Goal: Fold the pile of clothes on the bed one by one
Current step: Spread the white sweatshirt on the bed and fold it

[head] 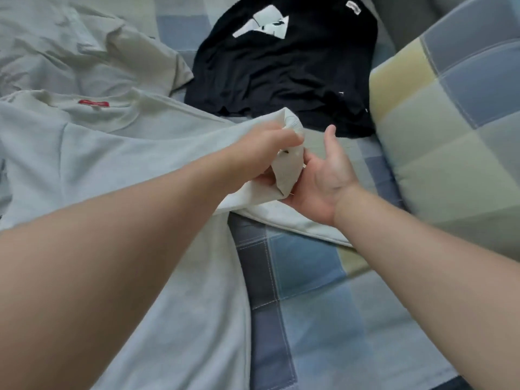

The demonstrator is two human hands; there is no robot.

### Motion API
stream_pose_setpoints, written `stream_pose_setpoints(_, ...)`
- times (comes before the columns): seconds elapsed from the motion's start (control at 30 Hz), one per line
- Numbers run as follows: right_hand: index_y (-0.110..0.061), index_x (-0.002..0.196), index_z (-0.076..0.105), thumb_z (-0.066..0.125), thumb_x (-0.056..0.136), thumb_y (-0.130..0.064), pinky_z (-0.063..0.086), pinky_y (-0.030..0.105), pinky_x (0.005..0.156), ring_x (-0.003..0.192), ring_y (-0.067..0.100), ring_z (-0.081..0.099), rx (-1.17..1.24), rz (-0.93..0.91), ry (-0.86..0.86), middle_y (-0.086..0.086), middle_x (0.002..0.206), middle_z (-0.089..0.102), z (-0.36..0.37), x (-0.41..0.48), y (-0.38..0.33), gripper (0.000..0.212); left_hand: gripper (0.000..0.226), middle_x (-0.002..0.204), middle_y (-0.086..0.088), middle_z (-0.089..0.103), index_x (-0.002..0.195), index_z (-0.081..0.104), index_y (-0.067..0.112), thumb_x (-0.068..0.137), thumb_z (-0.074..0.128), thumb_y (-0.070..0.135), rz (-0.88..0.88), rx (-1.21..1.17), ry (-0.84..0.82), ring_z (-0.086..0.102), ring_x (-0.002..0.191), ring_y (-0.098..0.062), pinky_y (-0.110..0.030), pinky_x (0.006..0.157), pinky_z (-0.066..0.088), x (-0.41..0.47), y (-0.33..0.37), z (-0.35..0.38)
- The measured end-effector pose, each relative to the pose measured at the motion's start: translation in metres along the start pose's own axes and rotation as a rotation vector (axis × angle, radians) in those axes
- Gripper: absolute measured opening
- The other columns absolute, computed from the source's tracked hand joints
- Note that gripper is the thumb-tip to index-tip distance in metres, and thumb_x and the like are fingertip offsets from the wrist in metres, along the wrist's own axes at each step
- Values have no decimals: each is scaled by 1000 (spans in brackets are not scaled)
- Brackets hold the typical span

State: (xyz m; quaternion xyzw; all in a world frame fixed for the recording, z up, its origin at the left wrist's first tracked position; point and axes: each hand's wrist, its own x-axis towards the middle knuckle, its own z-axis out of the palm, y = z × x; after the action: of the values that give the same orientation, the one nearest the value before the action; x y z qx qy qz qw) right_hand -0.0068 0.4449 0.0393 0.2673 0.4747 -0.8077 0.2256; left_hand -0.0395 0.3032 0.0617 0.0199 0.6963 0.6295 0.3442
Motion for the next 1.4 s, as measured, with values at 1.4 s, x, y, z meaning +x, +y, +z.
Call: stream_pose_setpoints(1.4,-29,84,53,62,91,-46,37,42,91,109,30,52,-1736,-139,350,-4,98,51,-123,121,35,21,32,128,-2,56,129,59,33,99,47,36,-409,1482,313,40,124,-30,-45,103,29,97,-116,-158)
